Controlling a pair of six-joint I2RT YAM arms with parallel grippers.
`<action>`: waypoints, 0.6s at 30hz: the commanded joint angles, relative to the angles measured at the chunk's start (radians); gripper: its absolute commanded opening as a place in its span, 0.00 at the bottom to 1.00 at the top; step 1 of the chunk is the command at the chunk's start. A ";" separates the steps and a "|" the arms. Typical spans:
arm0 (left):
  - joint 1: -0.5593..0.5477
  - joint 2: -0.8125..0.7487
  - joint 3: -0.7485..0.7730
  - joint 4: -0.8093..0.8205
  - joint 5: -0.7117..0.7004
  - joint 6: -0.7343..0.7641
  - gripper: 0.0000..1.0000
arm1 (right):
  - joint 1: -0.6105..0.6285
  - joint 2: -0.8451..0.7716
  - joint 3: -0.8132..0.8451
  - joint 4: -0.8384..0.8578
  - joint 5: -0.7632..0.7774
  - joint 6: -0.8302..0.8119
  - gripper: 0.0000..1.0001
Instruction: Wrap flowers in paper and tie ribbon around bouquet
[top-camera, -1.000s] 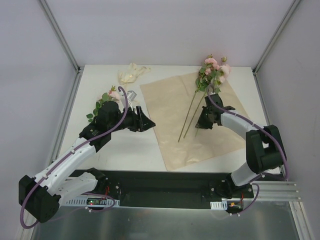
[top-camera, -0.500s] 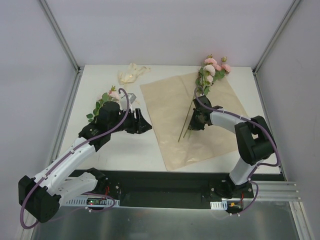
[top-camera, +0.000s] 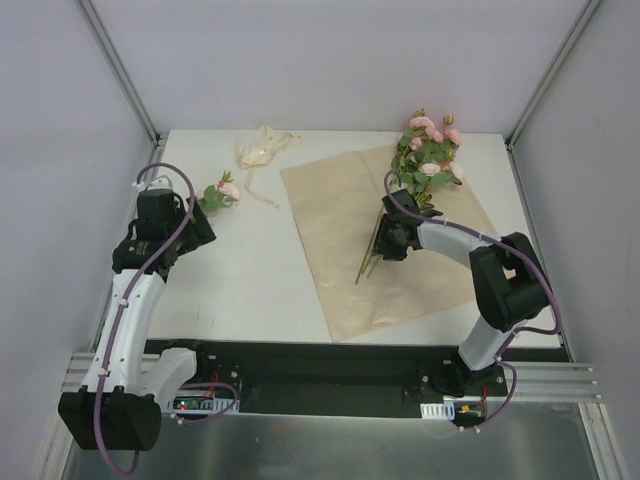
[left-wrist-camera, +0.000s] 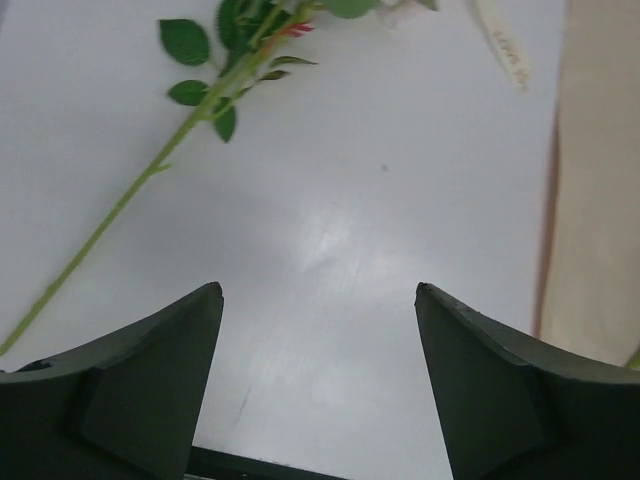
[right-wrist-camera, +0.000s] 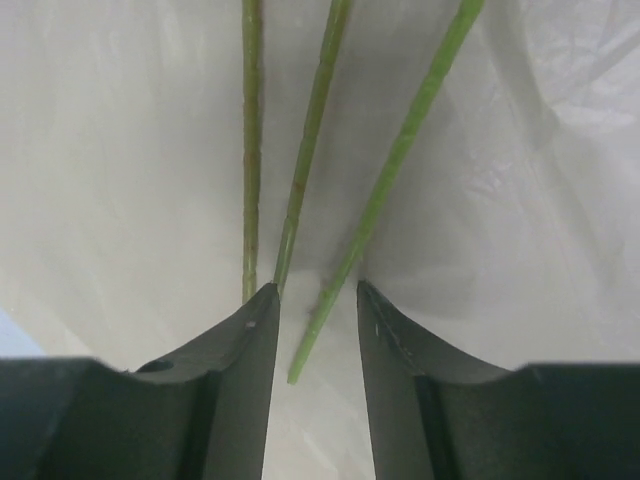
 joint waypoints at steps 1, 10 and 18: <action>0.137 0.068 -0.033 -0.085 -0.188 0.086 0.78 | 0.010 -0.130 0.031 -0.062 0.004 -0.101 0.46; 0.148 0.575 0.126 -0.056 -0.145 0.355 0.69 | -0.004 -0.314 0.031 -0.024 -0.201 -0.355 0.72; 0.156 0.840 0.332 -0.055 -0.156 0.553 0.59 | -0.051 -0.371 -0.052 0.053 -0.398 -0.324 0.71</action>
